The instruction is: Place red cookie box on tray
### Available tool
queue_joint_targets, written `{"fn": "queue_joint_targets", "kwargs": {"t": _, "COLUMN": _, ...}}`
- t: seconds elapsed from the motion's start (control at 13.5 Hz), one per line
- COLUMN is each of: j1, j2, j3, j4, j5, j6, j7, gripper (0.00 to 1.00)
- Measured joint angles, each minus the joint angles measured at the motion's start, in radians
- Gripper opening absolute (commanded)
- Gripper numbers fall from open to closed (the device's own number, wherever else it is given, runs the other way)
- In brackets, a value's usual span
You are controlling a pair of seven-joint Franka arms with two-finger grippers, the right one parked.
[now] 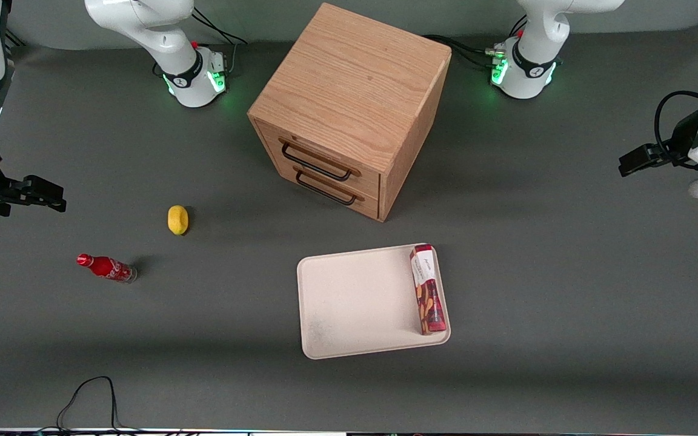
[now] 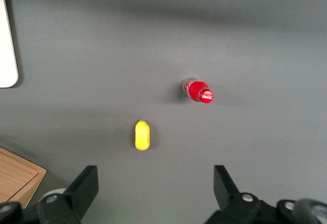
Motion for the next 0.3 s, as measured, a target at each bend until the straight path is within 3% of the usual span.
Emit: {"fn": "queue_joint_targets", "kwargs": {"t": 0.3, "j1": 0.033, "j2": 0.001, "j3": -0.038, "j4": 0.015, "j5": 0.0, "j6": -0.008, "j7": 0.0, "gripper": 1.0}}
